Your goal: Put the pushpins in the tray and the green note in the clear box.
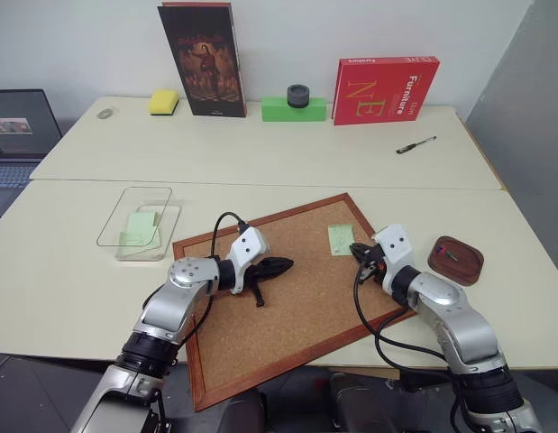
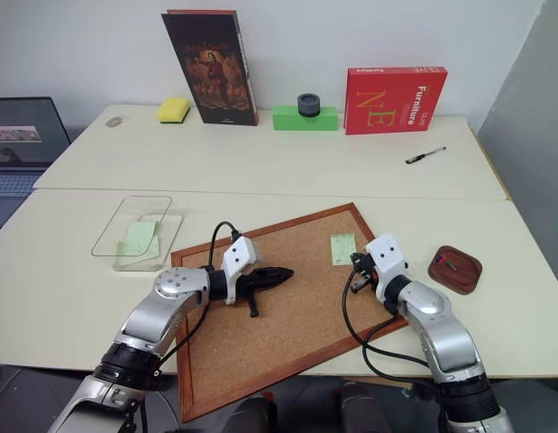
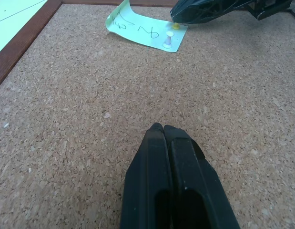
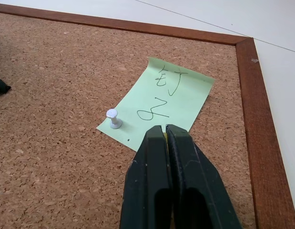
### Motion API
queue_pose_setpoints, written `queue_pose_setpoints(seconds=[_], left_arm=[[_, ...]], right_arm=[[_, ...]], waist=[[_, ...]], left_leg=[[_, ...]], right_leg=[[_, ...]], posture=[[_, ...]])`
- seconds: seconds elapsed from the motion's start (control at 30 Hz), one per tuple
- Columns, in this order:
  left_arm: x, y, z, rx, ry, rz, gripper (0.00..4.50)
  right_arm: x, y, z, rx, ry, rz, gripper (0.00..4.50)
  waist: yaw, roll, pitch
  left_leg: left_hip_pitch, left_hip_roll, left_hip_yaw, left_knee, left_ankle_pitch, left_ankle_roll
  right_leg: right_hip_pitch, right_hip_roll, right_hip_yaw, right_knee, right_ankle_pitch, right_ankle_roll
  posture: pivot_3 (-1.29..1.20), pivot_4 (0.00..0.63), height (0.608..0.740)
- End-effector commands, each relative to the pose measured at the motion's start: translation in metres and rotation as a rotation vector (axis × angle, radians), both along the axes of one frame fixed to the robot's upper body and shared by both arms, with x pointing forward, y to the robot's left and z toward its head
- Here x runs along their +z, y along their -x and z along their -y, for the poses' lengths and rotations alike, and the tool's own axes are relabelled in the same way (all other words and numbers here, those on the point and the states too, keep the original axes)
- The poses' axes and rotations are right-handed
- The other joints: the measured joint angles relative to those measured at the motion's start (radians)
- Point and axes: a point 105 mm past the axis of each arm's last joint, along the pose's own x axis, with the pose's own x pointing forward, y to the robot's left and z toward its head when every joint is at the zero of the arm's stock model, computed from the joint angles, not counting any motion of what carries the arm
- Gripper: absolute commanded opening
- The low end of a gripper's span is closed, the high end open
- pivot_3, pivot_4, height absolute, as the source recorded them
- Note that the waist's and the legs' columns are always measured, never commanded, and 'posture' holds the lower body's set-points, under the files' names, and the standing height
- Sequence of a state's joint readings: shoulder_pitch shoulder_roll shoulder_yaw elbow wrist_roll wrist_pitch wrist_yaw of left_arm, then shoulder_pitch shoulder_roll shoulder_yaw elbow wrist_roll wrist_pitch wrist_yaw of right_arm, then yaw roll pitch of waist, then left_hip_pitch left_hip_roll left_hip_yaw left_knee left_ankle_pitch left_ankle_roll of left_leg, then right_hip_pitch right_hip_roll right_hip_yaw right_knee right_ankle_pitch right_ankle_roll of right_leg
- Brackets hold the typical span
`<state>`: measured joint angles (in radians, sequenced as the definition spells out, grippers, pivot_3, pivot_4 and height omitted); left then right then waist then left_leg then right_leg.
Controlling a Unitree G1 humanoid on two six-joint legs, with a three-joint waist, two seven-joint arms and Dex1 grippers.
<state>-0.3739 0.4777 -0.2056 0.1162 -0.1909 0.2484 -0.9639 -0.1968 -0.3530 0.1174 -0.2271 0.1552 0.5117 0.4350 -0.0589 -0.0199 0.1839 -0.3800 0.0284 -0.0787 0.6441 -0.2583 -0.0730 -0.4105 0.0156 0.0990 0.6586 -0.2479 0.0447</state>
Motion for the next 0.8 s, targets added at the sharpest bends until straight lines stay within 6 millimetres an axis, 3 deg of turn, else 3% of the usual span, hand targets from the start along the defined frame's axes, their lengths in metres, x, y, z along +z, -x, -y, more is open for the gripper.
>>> queue_pose_setpoints(seconds=[0.03, 0.3, 0.6, 0.7, 0.8], left_arm=[[-0.019, 0.004, -0.007, 0.011, -0.061, -0.057, 0.00], [-0.020, 0.004, -0.008, 0.010, -0.074, -0.058, 0.00], [-0.022, 0.005, -0.008, 0.007, -0.081, -0.060, 0.00], [-0.022, 0.005, -0.008, 0.007, -0.081, -0.060, 0.00], [-0.022, 0.005, -0.008, 0.009, -0.079, -0.060, 0.00]], right_arm=[[0.020, 0.002, -0.005, 0.035, -0.023, 0.070, 0.09], [0.049, 0.006, -0.009, 0.063, -0.071, 0.159, 0.09], [0.060, 0.009, -0.003, 0.050, -0.074, 0.174, 0.09], [0.062, 0.009, 0.008, 0.007, -0.071, 0.174, 0.09], [0.060, 0.010, 0.034, -0.083, -0.058, 0.156, 0.09]], waist=[[0.000, 0.000, 0.000], [0.000, 0.000, 0.000], [0.000, 0.000, 0.000], [0.000, 0.000, 0.000], [0.000, 0.000, 0.000]], left_leg=[[0.000, 0.000, 0.000, 0.000, 0.000, 0.000], [-0.001, 0.000, 0.000, 0.000, 0.000, 0.000], [0.000, 0.000, 0.000, 0.000, 0.000, 0.000], [0.000, 0.000, 0.000, 0.000, 0.000, 0.000], [0.000, 0.000, 0.000, 0.000, 0.000, 0.000]], right_leg=[[0.000, 0.000, 0.000, 0.000, 0.000, 0.000], [-0.001, 0.000, 0.000, 0.000, 0.000, 0.000], [0.000, 0.000, 0.000, 0.000, 0.000, 0.000], [0.000, 0.000, 0.000, 0.000, 0.000, 0.000], [0.000, 0.000, 0.000, 0.000, 0.000, 0.000]], posture=[[0.00, 0.150, 0.740], [0.00, 0.150, 0.740], [0.00, 0.150, 0.740], [0.00, 0.150, 0.740], [0.00, 0.150, 0.740]])
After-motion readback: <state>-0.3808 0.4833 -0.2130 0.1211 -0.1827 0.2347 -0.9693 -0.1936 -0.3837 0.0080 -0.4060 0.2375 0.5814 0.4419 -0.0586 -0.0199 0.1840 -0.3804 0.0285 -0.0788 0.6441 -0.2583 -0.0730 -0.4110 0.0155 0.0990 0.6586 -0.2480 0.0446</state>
